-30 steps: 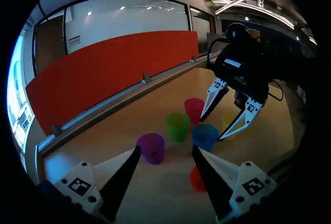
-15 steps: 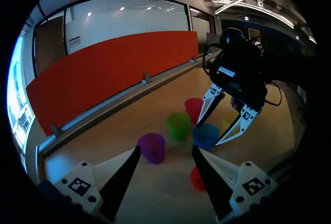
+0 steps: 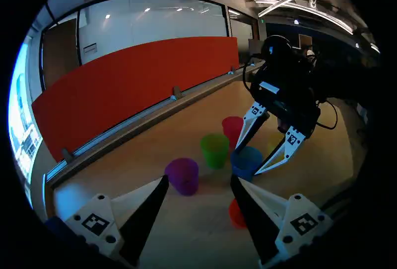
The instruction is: Pour water
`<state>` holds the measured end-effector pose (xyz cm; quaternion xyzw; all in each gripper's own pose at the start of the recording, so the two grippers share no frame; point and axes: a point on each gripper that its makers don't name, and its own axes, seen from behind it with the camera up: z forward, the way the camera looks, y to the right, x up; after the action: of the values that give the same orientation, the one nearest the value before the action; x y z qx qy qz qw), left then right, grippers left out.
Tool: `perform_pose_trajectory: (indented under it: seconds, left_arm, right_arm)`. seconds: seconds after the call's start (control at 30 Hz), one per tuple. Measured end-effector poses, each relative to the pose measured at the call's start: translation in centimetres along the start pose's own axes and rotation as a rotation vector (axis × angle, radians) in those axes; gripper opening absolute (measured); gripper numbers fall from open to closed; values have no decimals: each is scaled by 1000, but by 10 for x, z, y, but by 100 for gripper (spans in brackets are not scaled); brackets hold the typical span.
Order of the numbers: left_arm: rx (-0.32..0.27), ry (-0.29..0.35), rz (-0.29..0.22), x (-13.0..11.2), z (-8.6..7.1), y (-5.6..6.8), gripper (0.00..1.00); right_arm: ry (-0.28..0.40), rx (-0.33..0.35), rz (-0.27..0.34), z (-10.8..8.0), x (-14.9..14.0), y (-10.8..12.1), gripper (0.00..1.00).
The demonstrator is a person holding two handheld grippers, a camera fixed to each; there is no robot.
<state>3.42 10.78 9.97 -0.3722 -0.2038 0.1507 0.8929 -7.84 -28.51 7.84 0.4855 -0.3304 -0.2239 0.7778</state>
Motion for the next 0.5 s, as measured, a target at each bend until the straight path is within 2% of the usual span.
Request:
perform_pose_trajectory:
  seconds: [0.5]
  left_arm:
    - [6,2,7,2,1,0,92]
  right_arm:
    - [30,11,15,-4,-1,-4,94]
